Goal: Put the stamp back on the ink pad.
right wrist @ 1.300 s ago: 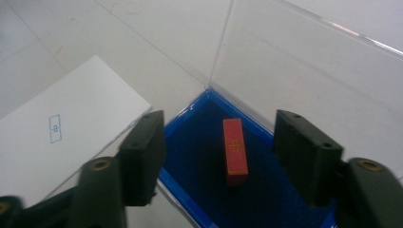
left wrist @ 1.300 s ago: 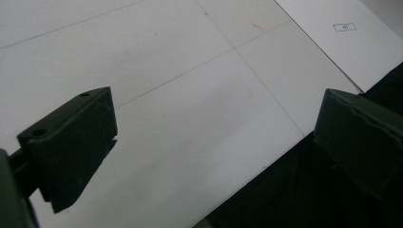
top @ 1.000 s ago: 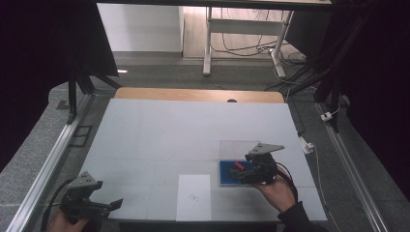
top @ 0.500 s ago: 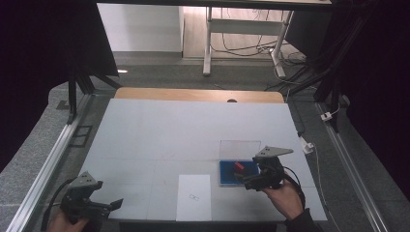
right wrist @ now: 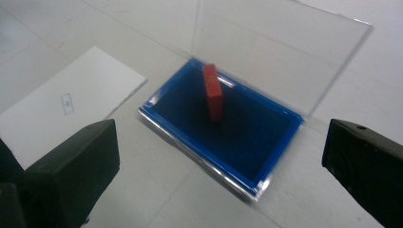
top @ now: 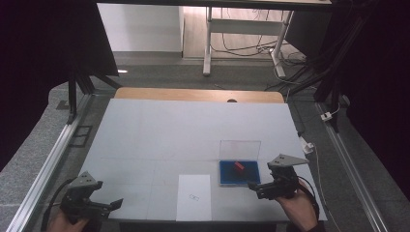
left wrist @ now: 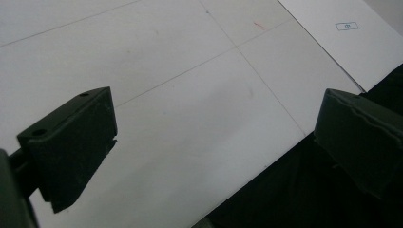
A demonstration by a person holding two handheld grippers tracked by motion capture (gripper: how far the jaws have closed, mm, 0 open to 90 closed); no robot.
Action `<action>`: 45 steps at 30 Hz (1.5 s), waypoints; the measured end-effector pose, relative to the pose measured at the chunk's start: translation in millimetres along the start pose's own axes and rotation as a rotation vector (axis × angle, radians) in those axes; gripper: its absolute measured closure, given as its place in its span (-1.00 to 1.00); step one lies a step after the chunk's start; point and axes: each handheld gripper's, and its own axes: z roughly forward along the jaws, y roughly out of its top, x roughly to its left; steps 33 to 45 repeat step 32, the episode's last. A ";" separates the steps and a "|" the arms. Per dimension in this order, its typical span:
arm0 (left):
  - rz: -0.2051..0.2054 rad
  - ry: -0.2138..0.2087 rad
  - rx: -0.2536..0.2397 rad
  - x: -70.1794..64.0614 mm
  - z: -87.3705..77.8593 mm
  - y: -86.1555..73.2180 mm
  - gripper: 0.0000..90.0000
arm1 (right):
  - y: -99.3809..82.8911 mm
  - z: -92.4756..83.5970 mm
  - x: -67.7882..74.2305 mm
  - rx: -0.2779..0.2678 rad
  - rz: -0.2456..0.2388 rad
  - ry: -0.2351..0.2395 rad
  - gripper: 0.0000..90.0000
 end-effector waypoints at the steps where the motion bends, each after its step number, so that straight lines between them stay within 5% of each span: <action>1: 0.000 0.000 0.000 0.0 0.0 0.0 -0.98 | -2.3 -2.5 -1.2 0.000 0.003 -0.010 -1.00; 25: -0.005 0.000 -0.001 0.5 -0.3 -0.6 -0.98 | -48.2 -42.8 -11.7 -0.035 0.136 -0.118 -1.00; 45: -0.004 0.000 0.004 0.0 0.6 0.7 -0.98 | -48.0 -40.1 -10.6 0.000 0.120 -0.133 -1.00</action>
